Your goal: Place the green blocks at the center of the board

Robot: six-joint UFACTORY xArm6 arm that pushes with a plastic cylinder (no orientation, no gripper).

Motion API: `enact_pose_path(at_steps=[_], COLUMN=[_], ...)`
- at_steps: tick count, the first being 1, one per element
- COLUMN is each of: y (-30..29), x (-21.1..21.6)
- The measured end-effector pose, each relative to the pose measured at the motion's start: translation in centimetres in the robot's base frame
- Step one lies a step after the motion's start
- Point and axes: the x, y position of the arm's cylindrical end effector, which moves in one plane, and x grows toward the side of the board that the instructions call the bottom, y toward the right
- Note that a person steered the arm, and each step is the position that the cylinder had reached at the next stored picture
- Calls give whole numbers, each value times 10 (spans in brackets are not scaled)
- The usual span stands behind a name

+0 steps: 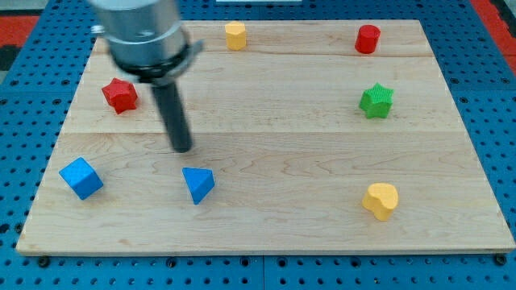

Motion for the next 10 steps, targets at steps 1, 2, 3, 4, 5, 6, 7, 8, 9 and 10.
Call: enact_pose_path(at_steps=[1,2,3,4,5,6,7,8,9,10], y=[94,192,245,255,256,271,311,294,289,242], x=[0,0,0,0,0,0,-19,-57,-79,-76])
